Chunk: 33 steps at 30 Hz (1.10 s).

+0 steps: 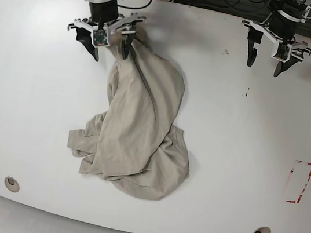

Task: Layout the t-shirt on the table in an organized manner, then fold the t-shirt properly
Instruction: 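Lower the right gripper onto the crumpled beige t-shirt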

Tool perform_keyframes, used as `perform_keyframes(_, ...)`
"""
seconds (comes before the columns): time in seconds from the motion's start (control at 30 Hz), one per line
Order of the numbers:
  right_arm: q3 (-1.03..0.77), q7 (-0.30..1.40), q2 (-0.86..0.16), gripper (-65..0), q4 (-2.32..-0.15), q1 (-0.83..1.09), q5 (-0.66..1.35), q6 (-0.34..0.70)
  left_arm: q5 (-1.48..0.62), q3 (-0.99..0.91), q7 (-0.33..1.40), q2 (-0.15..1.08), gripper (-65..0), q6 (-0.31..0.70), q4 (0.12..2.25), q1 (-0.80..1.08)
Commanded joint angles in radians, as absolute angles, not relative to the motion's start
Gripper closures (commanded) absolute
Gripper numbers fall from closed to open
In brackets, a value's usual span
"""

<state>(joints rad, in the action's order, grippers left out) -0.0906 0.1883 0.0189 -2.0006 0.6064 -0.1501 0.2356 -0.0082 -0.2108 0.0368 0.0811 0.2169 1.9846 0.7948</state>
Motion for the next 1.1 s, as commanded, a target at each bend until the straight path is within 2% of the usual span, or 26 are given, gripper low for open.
perform_keyframes(0.0, -0.064, 0.206, 0.016, -40.3, -2.015, 0.541, -0.142, 0.263, -0.012, -0.213, 0.018, 0.085, -41.0, 0.214, 2.002, 0.806)
perform_keyframes(0.2, -0.004, 0.317, 0.015, -40.3, -2.002, 0.371, -0.142, 0.329, -0.013, -0.219, 0.018, 0.085, -41.0, 0.214, 2.0, 0.799)
perform_keyframes(0.4, 0.119, 0.427, 0.015, -40.1, -1.894, 0.153, -0.143, 0.361, -0.013, -0.231, 0.018, 0.085, -41.0, 0.214, 1.998, 0.792)
perform_keyframes(1.07, 0.409, 0.418, 0.024, -40.1, -1.311, -0.36, -0.136, 0.364, -0.016, -0.364, 0.018, 0.081, -41.0, 0.214, 1.997, 0.791)
